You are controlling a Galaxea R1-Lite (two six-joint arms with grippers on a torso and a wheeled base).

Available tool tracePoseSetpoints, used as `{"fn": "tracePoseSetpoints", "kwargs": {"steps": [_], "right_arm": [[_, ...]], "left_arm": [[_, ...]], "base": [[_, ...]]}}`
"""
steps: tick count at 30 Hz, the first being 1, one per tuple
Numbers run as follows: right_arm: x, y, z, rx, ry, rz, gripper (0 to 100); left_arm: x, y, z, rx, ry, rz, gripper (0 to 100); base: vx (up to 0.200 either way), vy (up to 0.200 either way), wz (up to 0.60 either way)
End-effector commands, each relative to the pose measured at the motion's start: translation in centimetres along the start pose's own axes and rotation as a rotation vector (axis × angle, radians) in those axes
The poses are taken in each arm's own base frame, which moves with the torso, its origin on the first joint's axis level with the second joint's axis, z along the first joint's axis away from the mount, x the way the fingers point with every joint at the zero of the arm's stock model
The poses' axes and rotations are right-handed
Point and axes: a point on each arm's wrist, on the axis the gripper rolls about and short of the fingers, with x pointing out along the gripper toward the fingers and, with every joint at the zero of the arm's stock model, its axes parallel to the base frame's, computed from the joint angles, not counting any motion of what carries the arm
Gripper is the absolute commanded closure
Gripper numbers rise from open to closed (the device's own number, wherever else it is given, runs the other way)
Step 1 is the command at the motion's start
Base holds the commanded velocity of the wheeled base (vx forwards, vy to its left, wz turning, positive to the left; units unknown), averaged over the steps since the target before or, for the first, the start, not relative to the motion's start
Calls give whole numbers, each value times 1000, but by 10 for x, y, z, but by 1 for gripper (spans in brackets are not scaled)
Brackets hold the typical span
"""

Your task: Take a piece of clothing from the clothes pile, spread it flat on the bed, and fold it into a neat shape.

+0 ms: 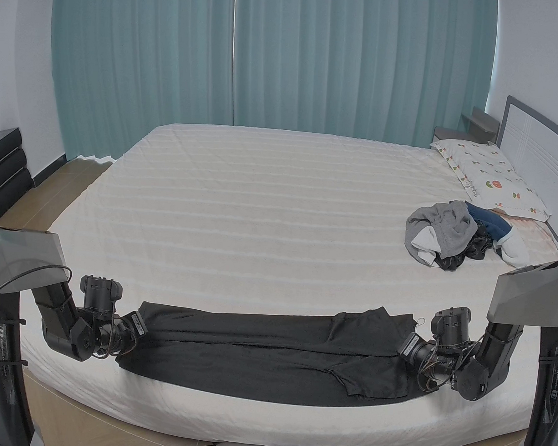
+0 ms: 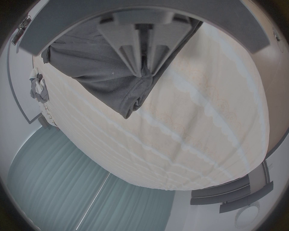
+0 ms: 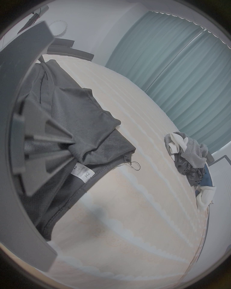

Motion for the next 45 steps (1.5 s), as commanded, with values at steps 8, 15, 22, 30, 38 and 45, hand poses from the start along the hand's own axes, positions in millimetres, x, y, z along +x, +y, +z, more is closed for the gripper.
{"fn": "tracePoseSetpoints", "kwargs": {"steps": [8, 15, 22, 30, 38, 45], "right_arm": [[-24, 5, 24, 108, -39, 60, 0], [-30, -26, 40, 213, 24, 72, 0], [-21, -41, 38, 255, 55, 82, 0], [-20, -63, 29, 251, 12, 213, 0], [-25, -62, 30, 265, 28, 221, 0], [-25, -63, 30, 270, 34, 224, 0]], "left_arm": [[-34, -1, 28, -43, -99, -31, 0], [-40, -3, 49, -67, -135, -71, 0], [-26, -6, 54, -51, 62, -231, 0], [-4, 8, 47, -31, 113, -201, 0], [-3, 9, 46, -38, 121, -202, 0], [-2, 10, 46, -30, 119, -198, 0]], "base": [[0, 0, 0], [0, 0, 0], [0, 0, 0], [0, 0, 0], [0, 0, 0], [0, 0, 0]]}}
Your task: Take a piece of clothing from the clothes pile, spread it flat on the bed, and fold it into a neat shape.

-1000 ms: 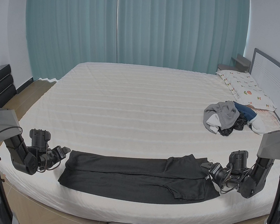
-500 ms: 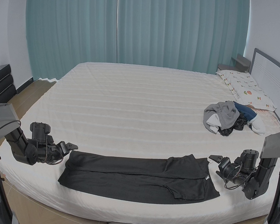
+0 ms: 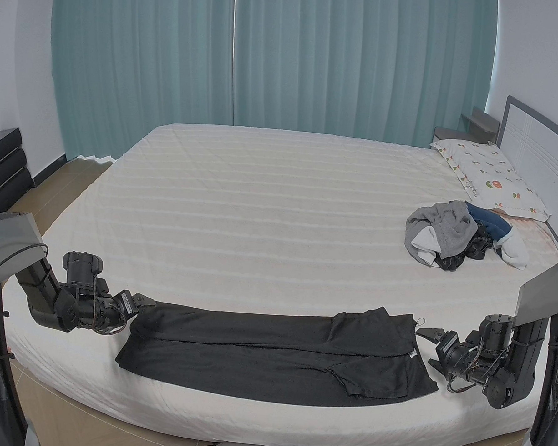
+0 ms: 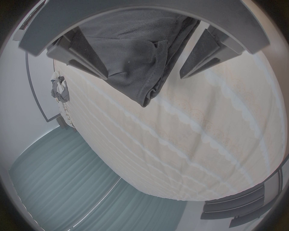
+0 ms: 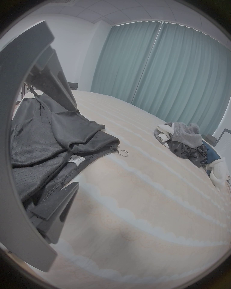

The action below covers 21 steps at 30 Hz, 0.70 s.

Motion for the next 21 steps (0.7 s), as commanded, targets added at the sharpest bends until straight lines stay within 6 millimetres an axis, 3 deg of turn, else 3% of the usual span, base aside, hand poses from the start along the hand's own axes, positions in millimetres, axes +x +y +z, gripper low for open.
{"fn": "tracePoseSetpoints", "kwargs": {"steps": [1, 21], "right_arm": [[0, -1, 0, 1, -2, 2, 0], [-5, -2, 5, 8, 30, 35, 0]], "left_arm": [[1, 1, 0, -2, 2, 3, 0], [2, 4, -7, 125, 18, 11, 0]], "base": [[0, 0, 0], [0, 0, 0]]}}
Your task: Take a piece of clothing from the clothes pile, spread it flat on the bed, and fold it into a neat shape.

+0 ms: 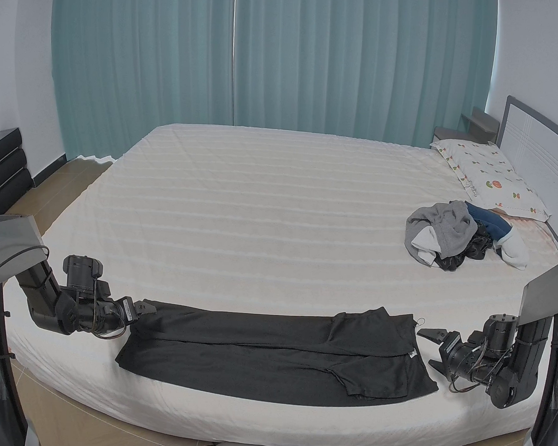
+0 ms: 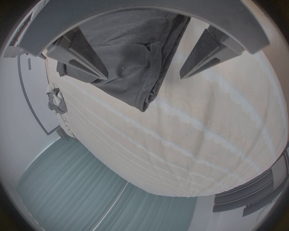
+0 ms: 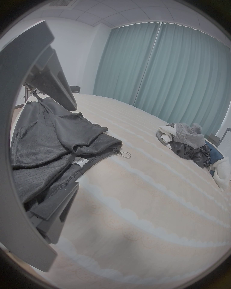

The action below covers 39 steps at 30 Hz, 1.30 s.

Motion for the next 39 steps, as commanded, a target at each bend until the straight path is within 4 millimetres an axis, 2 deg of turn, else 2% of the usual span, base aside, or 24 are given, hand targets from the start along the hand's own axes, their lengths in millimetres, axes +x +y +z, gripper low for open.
{"fn": "tracePoseSetpoints", "kwargs": {"steps": [1, 9, 26, 39], "right_arm": [[0, 1, 0, -4, -5, 8, 0], [0, 1, 0, -4, -4, 9, 0], [0, 1, 0, -4, -4, 9, 0], [0, 1, 0, -4, -4, 9, 0]], "left_arm": [[1, 0, -2, 2, 2, -3, 0], [3, -7, -12, 49, 32, -14, 0], [20, 2, -22, 85, 18, -24, 0], [20, 2, -26, 84, 40, -52, 0]], "base": [[0, 0, 0], [0, 0, 0], [0, 0, 0], [0, 0, 0]]}}
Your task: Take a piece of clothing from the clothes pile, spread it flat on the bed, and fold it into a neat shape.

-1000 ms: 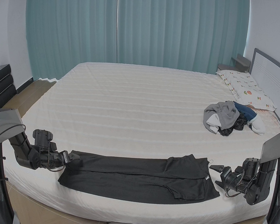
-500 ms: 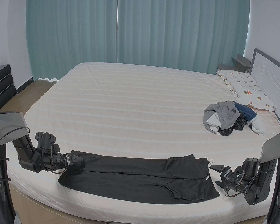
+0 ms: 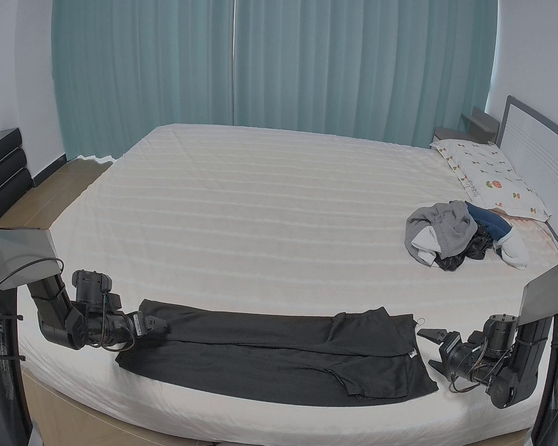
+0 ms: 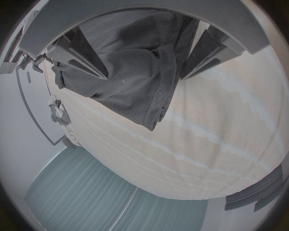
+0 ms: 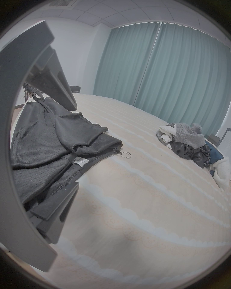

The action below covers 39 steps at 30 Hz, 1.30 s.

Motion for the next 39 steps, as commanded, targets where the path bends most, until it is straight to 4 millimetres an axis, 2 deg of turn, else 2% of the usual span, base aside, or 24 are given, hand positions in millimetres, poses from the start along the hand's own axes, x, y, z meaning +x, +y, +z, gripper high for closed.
{"fn": "tracePoseSetpoints", "kwargs": {"steps": [1, 5, 6, 21, 30, 39], "right_arm": [[0, 1, 1, -4, -5, 8, 0], [0, 1, 1, -4, -5, 8, 0], [0, 1, 1, -4, -5, 8, 0], [0, 1, 1, -4, -5, 8, 0], [0, 1, 0, -3, -4, 7, 0], [0, 1, 0, -3, -4, 7, 0]], "left_arm": [[1, 1, -2, -4, 8, 4, 0], [1, 1, -2, -2, 5, 3, 0], [1, 1, -2, -2, 5, 3, 100], [-3, 3, 0, 8, -71, -18, 100], [-12, 18, 7, -29, -87, -42, 100], [-18, 23, 10, -46, -92, -65, 100]], "base": [[0, 0, 0], [0, 0, 0], [0, 0, 0], [0, 0, 0], [0, 0, 0], [0, 0, 0]]}}
